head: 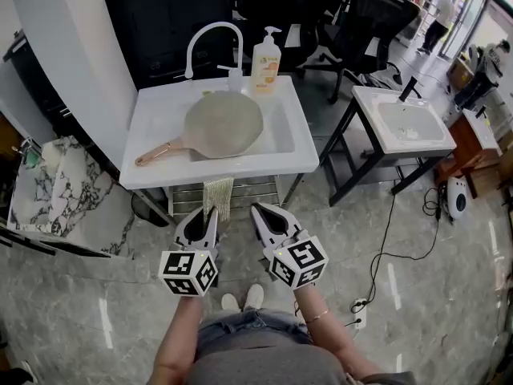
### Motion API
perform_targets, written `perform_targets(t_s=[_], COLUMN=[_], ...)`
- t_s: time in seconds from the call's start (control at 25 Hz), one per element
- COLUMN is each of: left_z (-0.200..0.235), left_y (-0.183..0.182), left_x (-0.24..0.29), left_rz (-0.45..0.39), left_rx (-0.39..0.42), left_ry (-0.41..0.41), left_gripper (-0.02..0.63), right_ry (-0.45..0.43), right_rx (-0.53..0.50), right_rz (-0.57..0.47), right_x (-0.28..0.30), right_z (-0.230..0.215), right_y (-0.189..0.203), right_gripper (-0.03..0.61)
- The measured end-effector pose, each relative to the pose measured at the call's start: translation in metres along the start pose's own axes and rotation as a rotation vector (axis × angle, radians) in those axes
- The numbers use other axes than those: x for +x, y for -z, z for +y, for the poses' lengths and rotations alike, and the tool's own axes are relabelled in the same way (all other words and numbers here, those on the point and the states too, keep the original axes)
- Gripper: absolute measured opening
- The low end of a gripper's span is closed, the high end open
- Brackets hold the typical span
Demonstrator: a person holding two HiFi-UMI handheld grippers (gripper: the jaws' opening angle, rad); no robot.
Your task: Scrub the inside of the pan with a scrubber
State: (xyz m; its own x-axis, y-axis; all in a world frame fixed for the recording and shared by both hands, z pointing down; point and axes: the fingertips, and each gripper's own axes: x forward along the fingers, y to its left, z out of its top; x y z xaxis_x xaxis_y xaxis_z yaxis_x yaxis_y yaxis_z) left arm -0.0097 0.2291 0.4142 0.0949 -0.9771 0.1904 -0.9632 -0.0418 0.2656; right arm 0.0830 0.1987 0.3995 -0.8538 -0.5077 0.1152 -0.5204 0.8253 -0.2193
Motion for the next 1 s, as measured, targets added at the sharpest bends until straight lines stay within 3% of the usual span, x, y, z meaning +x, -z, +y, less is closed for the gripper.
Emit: perform_targets(t_s=[0.2, 0.56, 1.0], left_z=[0.008, 0.023, 0.068], left_y=[0.0, -0.015, -0.035], left_x=[0.001, 0.006, 0.082], left_rz=[0.004, -0.015, -0.01], left_rx=[-0.033, -0.06, -0.06], left_ry=[-0.029, -0.077, -0.021], left_gripper=[0.063, 0.063, 0.063], right_ry=[-0.039, 0.041, 0.127], right_rx=[0.023, 0.016, 0.045], right_rz=[0.023, 0.02, 0.028], right_x=[0.003, 0.001, 0.06], right_z=[-0.009, -0.043, -0.094], right_y=[0.002, -0.009, -0.021], right_gripper=[0.011, 0.011, 0.011])
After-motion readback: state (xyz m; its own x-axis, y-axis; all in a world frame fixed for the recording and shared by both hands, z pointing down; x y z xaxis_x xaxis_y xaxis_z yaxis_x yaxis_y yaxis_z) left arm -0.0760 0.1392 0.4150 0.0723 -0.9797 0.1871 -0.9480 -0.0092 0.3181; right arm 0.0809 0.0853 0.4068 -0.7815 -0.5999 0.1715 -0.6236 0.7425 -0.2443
